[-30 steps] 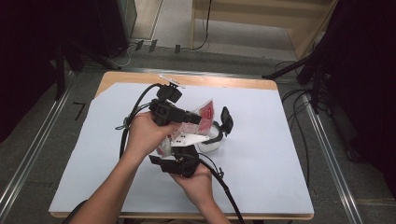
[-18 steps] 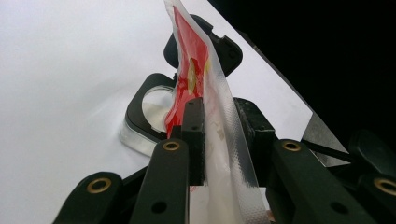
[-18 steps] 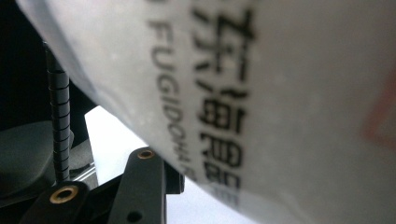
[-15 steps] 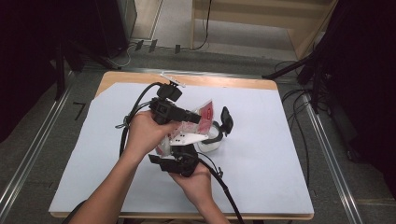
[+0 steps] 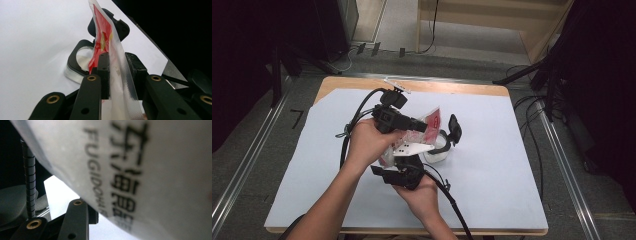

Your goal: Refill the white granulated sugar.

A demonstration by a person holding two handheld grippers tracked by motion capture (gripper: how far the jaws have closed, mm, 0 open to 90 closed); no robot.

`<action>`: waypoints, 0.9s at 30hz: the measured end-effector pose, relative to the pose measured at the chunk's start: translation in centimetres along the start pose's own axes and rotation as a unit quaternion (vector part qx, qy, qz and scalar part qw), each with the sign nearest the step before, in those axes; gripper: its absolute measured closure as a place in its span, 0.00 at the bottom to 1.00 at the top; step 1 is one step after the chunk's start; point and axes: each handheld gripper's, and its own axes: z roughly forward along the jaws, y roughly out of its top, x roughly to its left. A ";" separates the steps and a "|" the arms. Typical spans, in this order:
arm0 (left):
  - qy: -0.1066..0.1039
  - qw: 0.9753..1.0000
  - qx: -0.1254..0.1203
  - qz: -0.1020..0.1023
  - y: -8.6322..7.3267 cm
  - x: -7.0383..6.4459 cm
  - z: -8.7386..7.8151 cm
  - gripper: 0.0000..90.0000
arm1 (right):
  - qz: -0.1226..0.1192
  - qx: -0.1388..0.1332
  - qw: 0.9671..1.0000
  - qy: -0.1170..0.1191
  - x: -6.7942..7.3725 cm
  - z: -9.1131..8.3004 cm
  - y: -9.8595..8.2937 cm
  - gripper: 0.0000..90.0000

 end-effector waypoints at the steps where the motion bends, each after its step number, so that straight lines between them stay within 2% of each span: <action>1: 0.001 1.000 0.000 0.000 0.0 0.0 0.0 0.84 | 0.000 0.000 1.000 -0.001 0.0 0.0 0.0 0.68; 8: 0.001 1.000 0.000 0.002 0.0 0.0 0.0 0.84 | 0.000 0.002 1.000 -0.007 0.1 0.1 0.0 0.70; 21: -0.003 1.000 -0.005 0.003 0.0 0.0 -0.1 0.84 | -0.001 0.003 1.000 -0.006 0.1 0.1 0.2 0.70; 27: 0.003 1.000 -0.005 0.003 0.1 0.0 -0.3 0.84 | 0.002 0.001 1.000 -0.003 0.3 0.1 0.3 0.70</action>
